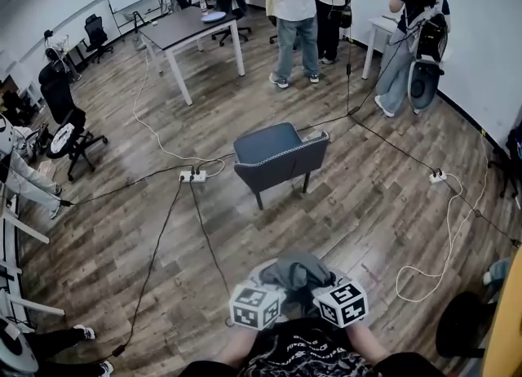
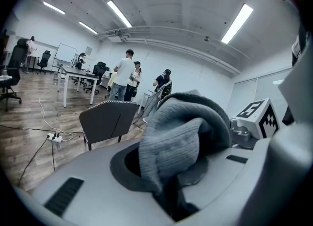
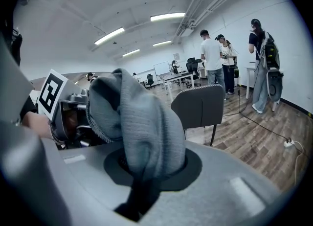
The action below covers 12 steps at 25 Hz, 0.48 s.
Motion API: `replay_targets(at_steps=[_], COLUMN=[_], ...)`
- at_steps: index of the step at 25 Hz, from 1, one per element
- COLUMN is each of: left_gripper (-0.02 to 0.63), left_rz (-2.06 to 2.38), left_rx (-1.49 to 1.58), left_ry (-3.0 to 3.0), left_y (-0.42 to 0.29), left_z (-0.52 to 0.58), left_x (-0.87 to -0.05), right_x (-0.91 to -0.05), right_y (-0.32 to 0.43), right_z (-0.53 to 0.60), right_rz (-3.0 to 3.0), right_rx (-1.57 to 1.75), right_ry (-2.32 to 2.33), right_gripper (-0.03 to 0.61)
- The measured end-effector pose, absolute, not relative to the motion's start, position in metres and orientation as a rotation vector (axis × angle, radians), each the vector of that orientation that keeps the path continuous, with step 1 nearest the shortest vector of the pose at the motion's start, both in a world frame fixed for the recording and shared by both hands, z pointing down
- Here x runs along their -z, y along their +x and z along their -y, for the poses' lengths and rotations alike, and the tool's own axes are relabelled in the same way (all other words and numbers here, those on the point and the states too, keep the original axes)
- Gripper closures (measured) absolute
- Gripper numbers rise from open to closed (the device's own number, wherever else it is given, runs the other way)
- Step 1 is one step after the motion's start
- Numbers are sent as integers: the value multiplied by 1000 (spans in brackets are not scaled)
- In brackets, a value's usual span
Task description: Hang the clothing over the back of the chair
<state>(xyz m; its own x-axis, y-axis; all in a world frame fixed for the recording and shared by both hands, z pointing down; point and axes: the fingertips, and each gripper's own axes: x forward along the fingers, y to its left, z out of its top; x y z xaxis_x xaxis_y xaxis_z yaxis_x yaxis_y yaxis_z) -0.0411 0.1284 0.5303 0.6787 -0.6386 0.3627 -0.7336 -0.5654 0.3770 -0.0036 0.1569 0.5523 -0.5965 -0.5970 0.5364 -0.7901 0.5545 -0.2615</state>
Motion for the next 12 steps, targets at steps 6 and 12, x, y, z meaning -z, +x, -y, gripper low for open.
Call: replay_targets(at_steps=[6, 12], left_gripper=[549, 549], left_rz=[1086, 1123], left_rx=[-226, -262], left_ry=[2376, 2380], left_y=[-32, -23], left_z=[-93, -60], left_x=[-523, -523], right_x=[-547, -548], right_y=[7, 16], right_z=[-121, -85], right_rz=[2431, 2437], right_rx=[-680, -682], right_ry=[1088, 1043], right_gripper=[515, 515])
